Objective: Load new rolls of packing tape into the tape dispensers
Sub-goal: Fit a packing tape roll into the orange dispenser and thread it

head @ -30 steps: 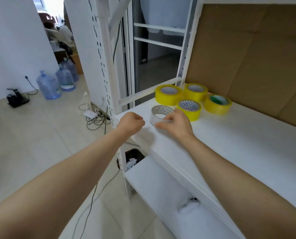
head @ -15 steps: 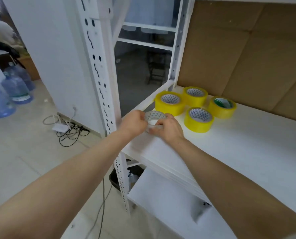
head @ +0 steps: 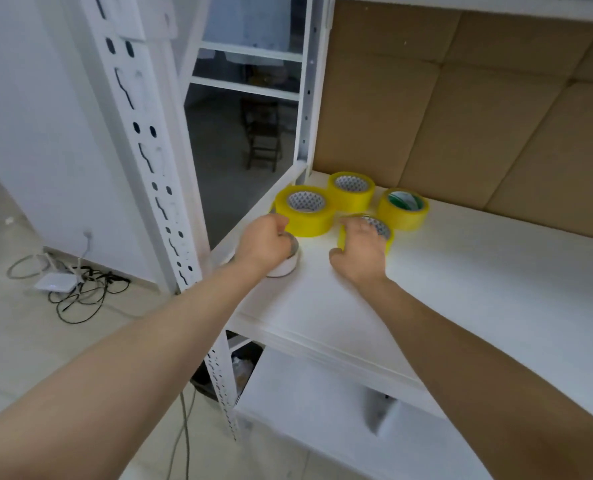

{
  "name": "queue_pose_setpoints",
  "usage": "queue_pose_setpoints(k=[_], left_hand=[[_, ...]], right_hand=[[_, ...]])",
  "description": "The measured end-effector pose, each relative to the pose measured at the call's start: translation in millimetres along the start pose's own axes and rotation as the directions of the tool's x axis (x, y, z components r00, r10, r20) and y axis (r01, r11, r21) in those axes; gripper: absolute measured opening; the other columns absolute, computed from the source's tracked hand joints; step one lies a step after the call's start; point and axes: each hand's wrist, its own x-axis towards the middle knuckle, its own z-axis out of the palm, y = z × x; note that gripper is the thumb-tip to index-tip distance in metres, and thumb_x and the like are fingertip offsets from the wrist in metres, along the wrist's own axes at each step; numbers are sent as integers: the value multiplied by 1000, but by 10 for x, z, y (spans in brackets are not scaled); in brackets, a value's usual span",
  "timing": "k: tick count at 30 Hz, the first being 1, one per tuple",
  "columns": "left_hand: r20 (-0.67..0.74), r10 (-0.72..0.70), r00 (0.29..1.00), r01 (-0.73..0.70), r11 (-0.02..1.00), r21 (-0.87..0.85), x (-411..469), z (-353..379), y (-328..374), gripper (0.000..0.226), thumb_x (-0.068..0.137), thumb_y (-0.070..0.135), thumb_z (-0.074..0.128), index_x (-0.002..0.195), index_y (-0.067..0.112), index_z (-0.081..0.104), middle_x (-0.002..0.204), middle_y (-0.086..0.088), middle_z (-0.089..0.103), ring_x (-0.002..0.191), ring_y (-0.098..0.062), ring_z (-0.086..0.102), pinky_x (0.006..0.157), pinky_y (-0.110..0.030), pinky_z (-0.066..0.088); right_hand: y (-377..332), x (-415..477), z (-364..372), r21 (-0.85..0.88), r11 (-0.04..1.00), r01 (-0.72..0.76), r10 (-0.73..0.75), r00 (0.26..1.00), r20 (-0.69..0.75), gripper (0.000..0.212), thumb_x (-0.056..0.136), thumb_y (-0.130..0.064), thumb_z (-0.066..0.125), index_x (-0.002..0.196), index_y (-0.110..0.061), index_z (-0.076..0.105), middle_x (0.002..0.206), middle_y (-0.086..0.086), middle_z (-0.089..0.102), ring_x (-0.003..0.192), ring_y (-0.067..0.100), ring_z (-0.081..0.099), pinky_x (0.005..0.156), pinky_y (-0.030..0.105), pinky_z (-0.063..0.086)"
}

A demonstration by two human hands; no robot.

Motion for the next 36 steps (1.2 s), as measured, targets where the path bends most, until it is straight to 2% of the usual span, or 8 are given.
queue_pose_setpoints(k=[4, 8, 14, 17, 21, 24, 27, 36], left_hand=[[20, -2, 1000, 2, 1000, 6, 130, 161, 73, 39, 86, 7, 51, 124, 13, 58, 130, -8, 58, 122, -29, 52, 104, -38, 40], [38, 2, 999, -2, 1000, -10, 192, 281, 55, 40, 89, 8, 51, 128, 13, 56, 132, -5, 57, 125, -25, 50, 107, -31, 37], [34, 17, 999, -12, 992, -124, 319, 404, 174, 32, 91, 5, 50, 119, 6, 63, 128, -12, 59, 125, -27, 49, 105, -29, 37], [99, 48, 994, -30, 983, -181, 366, 599, 354, 26, 90, 4, 53, 113, 2, 66, 124, -16, 62, 121, -30, 52, 103, -31, 39], [203, 118, 972, -66, 967, -245, 301, 961, 661, 29, 88, 3, 55, 115, 3, 66, 125, -14, 62, 120, -28, 54, 104, -34, 42], [296, 174, 939, -96, 961, -259, 149, 1200, 892, 24, 86, 4, 56, 104, 5, 70, 114, -12, 67, 111, -28, 59, 103, -36, 43], [369, 265, 891, -178, 951, -255, -103, 1416, 1170, 11, 70, 17, 53, 62, 24, 52, 83, -5, 53, 79, -21, 48, 79, -29, 43], [513, 431, 743, -297, 898, -325, -1185, 2174, 2259, 23, 82, 9, 50, 62, 18, 58, 83, -20, 66, 70, -25, 58, 74, -33, 53]], right_hand=[[318, 74, -33, -241, 968, -74, 119, 976, 180, 65, 83, -14, 56, 142, -12, 30, 148, 11, 32, 140, 27, 24, 116, 35, 11], [451, 110, 25, -306, 952, 23, 14, 993, 120, 46, 89, -14, 53, 134, -17, 45, 137, 7, 49, 132, 25, 37, 111, 33, 20], [566, 41, -91, 183, 981, -72, 63, 997, 52, 41, 87, -16, 63, 127, -10, 56, 124, 11, 61, 115, 29, 53, 97, 31, 38], [561, -109, -279, 733, 636, -241, 264, 961, 87, 29, 88, -11, 62, 116, -4, 57, 103, 4, 61, 93, 17, 56, 84, 23, 44], [788, -305, -550, 904, 348, -250, 447, 892, 74, 13, 94, -22, 55, 93, -12, 63, 93, 7, 65, 84, 20, 59, 81, 32, 50], [1024, -534, -760, 943, 236, -234, 526, 847, 79, 15, 96, -21, 52, 89, -13, 61, 86, 5, 64, 79, 19, 61, 81, 34, 51], [1313, -804, -984, 963, 167, -213, 591, 803, 75, 16, 96, -22, 52, 94, -8, 60, 87, 7, 64, 78, 19, 62, 83, 37, 51], [2255, -1873, -1859, 991, 47, -126, 787, 616, 41, 28, 97, -22, 49, 111, 1, 57, 99, 17, 64, 88, 29, 62, 84, 43, 51]])
